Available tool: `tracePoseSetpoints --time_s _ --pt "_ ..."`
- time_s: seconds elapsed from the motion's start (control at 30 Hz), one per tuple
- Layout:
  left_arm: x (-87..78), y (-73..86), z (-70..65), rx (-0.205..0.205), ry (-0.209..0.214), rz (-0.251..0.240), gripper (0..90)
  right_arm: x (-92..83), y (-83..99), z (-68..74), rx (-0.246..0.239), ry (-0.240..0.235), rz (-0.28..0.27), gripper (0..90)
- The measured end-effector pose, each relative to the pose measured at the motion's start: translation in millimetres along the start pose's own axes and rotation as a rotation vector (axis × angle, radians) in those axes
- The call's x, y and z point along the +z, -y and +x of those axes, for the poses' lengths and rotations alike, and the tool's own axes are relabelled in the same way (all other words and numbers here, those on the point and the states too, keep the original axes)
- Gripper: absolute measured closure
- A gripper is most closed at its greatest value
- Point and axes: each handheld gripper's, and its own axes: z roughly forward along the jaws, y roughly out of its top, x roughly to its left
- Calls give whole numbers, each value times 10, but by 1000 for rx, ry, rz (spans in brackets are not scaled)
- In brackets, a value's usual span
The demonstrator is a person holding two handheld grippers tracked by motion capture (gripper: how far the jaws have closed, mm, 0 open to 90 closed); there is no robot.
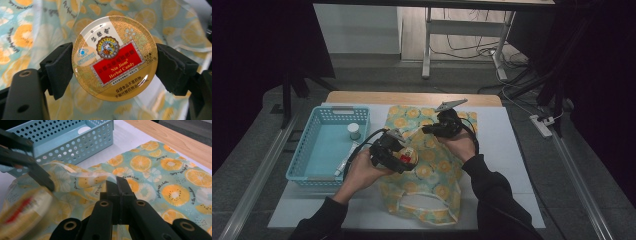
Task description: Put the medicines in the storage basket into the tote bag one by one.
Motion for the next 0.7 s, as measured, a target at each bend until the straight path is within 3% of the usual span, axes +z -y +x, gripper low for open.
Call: tracePoseSetpoints --time_s 0.27,0.7 --pt "320 -92 53 20 1 23 206 32 6 -30 6 9 3 900" --pt "673 -145 119 43 -37 46 205 77 51 -106 15 27 11 900"
